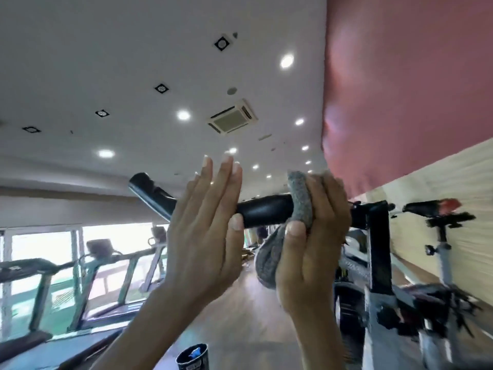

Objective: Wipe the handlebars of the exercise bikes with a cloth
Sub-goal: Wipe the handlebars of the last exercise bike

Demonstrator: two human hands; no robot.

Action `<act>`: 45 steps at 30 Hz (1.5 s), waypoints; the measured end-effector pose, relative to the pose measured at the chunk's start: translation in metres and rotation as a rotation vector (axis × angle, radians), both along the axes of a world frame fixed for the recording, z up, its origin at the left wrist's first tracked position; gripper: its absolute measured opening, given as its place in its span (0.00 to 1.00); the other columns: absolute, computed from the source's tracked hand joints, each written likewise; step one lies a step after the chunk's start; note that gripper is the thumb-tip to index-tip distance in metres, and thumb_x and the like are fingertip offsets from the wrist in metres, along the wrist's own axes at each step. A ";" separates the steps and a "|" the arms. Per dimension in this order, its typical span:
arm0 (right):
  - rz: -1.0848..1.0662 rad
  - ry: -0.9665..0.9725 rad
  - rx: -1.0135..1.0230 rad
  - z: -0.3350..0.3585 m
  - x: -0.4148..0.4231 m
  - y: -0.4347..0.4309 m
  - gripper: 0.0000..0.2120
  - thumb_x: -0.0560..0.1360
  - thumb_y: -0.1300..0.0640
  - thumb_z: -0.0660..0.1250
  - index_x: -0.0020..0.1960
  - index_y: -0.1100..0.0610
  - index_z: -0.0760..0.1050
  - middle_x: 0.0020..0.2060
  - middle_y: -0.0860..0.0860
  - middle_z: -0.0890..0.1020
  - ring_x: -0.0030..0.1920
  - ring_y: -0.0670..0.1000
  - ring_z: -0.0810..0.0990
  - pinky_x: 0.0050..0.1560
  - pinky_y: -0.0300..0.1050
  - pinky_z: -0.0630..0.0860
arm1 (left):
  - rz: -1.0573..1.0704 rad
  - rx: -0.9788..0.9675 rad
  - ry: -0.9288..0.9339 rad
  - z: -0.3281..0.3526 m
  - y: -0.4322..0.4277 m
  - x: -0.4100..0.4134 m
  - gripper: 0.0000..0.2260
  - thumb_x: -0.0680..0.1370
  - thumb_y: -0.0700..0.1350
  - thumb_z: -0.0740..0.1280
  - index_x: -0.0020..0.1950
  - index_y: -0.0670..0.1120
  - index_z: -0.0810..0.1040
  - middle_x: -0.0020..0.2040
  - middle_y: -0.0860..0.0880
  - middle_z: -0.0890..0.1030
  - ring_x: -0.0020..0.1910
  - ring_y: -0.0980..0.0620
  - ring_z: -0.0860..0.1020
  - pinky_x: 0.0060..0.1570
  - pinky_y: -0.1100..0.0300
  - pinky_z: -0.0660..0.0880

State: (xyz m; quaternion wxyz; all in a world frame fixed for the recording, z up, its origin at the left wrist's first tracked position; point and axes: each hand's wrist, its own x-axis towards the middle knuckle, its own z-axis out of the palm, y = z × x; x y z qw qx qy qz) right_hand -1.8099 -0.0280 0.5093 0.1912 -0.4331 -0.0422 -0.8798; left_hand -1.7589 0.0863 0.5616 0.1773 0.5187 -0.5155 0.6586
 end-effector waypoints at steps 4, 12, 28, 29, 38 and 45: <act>-0.349 0.342 -0.008 -0.001 -0.013 0.027 0.22 0.82 0.47 0.48 0.70 0.56 0.66 0.70 0.59 0.70 0.73 0.62 0.62 0.73 0.64 0.56 | 0.118 -0.018 0.058 0.015 0.032 0.026 0.23 0.84 0.48 0.42 0.76 0.41 0.58 0.77 0.44 0.61 0.78 0.46 0.55 0.77 0.43 0.49; -0.691 0.772 -0.056 0.032 -0.050 0.058 0.18 0.79 0.43 0.52 0.57 0.52 0.75 0.47 0.50 0.80 0.49 0.56 0.78 0.60 0.53 0.71 | 0.069 -0.030 0.117 0.030 0.055 0.037 0.21 0.81 0.45 0.49 0.65 0.43 0.78 0.64 0.46 0.79 0.67 0.47 0.73 0.72 0.47 0.60; -0.613 1.487 0.096 0.082 -0.084 0.073 0.19 0.80 0.44 0.53 0.56 0.55 0.75 0.45 0.51 0.79 0.44 0.57 0.76 0.49 0.53 0.73 | 0.166 0.438 0.532 0.060 0.086 -0.009 0.15 0.79 0.44 0.54 0.48 0.43 0.81 0.49 0.47 0.82 0.53 0.45 0.79 0.70 0.52 0.59; -0.596 1.511 0.114 0.084 -0.084 0.074 0.19 0.80 0.44 0.53 0.56 0.55 0.75 0.45 0.52 0.79 0.45 0.57 0.76 0.50 0.53 0.74 | 0.175 0.478 0.559 0.066 0.088 -0.010 0.15 0.79 0.44 0.54 0.48 0.43 0.80 0.49 0.47 0.82 0.53 0.45 0.79 0.69 0.52 0.59; -0.471 1.669 0.267 0.098 -0.065 0.115 0.19 0.81 0.49 0.55 0.65 0.58 0.73 0.60 0.57 0.78 0.61 0.61 0.74 0.66 0.58 0.68 | 0.240 0.794 0.708 0.106 0.095 -0.017 0.15 0.78 0.41 0.53 0.53 0.41 0.79 0.50 0.44 0.81 0.52 0.43 0.78 0.64 0.48 0.68; -0.413 1.737 0.202 0.090 -0.113 0.066 0.21 0.81 0.50 0.51 0.69 0.57 0.67 0.67 0.55 0.74 0.74 0.58 0.63 0.74 0.58 0.60 | 0.344 0.825 0.797 0.101 0.091 -0.031 0.21 0.80 0.45 0.50 0.61 0.37 0.77 0.57 0.41 0.79 0.60 0.41 0.76 0.70 0.45 0.62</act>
